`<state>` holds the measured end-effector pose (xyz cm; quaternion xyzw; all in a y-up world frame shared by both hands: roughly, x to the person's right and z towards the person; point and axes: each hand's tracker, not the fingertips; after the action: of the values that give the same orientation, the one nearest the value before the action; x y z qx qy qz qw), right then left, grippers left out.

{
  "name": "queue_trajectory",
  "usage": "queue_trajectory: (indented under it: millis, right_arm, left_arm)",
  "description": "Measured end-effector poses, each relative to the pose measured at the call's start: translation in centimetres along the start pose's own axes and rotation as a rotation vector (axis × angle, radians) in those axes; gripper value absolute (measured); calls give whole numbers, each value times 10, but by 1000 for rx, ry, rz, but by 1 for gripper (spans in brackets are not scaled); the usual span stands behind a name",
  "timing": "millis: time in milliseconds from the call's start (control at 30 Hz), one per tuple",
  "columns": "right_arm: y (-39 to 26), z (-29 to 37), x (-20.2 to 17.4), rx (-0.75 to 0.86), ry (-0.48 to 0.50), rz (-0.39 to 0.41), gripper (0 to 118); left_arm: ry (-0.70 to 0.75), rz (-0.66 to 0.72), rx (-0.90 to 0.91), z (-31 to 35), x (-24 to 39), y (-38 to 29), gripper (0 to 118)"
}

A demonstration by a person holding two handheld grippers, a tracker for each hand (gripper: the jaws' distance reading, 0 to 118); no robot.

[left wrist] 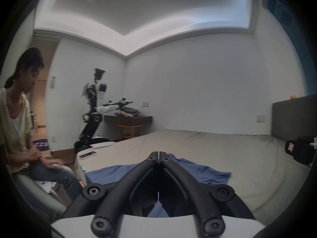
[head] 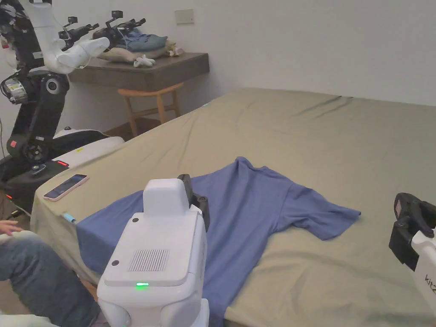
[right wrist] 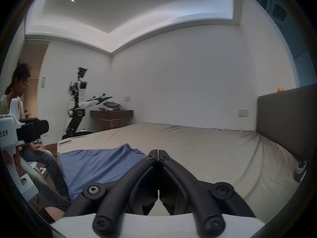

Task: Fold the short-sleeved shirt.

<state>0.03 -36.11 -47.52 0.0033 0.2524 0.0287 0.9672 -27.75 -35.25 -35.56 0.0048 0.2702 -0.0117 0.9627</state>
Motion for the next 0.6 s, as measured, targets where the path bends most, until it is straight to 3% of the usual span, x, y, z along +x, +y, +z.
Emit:
queue_trajectory:
  millis: [133, 300, 500, 600]
  right_arm:
    - [-2, -20, -14, 6, 39, 15, 0]
    - [-12, -46, -4, -48, 59, 7, 0]
    - [-38, -77, 23, -99, 48, 38, 0]
    - [-56, -92, 40, -175, 16, 16, 0]
  left_arm:
    - [16, -15, -21, -10, -10, -2, 0]
    - [-27, -1, -90, -52, 2, -1, 0]
    - [-206, -24, -340, -194, 43, -35, 0]
    - [-276, -35, -570, -286, 69, -76, 0]
